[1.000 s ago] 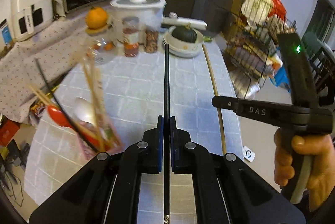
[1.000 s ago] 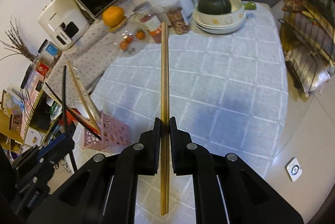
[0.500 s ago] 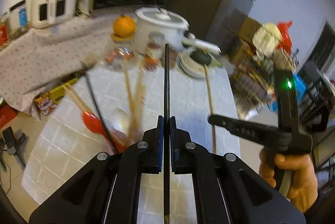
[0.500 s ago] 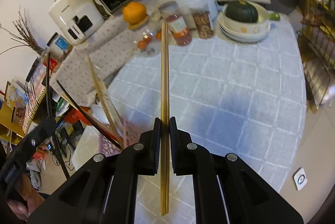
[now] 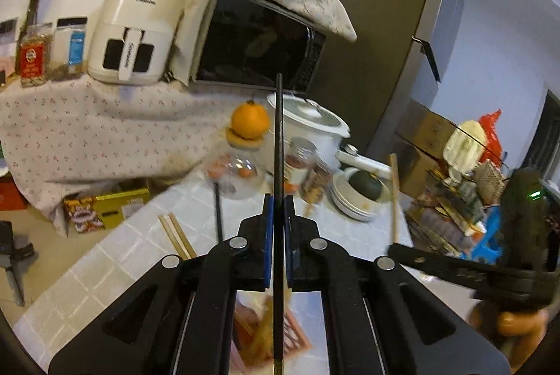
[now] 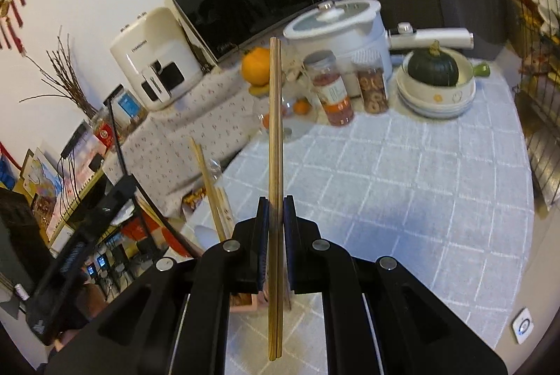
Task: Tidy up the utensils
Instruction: 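Carry the black chopstick with the left gripper while the right carries the wooden chopstick to the basket, then lower both chopsticks into the pink basket and open both grippers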
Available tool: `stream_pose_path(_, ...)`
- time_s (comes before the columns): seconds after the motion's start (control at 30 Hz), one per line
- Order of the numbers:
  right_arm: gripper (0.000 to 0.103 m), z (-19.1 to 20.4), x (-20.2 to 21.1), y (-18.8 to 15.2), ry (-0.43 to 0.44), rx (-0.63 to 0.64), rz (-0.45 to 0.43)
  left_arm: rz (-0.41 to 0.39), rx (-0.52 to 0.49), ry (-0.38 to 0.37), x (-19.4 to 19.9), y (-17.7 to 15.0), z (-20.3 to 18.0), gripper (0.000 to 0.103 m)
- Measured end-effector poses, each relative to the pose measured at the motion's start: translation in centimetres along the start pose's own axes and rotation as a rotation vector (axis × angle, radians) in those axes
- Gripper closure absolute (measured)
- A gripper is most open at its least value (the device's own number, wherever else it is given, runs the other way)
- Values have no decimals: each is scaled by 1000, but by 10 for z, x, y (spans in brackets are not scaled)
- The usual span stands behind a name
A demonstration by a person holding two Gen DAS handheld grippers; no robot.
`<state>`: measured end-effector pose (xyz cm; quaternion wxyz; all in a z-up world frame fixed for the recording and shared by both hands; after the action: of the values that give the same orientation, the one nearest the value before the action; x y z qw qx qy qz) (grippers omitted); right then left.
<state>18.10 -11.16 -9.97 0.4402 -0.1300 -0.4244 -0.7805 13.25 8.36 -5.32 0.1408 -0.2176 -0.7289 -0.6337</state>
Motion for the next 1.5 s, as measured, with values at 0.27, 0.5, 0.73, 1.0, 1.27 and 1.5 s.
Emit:
stream_pose_path(0.27, 94, 10, 1, 2, 37, 14, -74, -114, -6, 29, -3, 4, 6, 99)
stream_pose_path(0.5, 94, 19, -4, 0, 61, 25, -113, -12, -85, 52, -16, -20, 0, 99)
stream_pose_path(0.73, 94, 31, -16, -10, 81, 31, -172, 76, -49, 44, -17, -28, 6, 87)
stream_pose_path(1.0, 94, 47, -24, -23, 53, 49, -304, 148, 71, 62, 14, -9, 22, 86)
stream_pose_path(1.27, 81, 52, -46, -51, -27, 121, -267, 275, 123, 118, 20, -16, 41, 79)
stream_pose_path(1.5, 78, 56, -40, -60, -24, 154, -209, 317, 115, 132, 26, -21, 42, 66)
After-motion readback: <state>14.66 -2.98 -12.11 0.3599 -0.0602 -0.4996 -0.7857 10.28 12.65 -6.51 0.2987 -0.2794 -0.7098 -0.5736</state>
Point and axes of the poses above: each gripper's, at about its wrist camera, not at the fingertips, and x roughly against the way its jaws point, z to its left, y to its top, the point moved 3 cm from there along -x, roughly the way its jaws point, and after that the axes turned 4 degrees about -x, right-handed, at the moved point
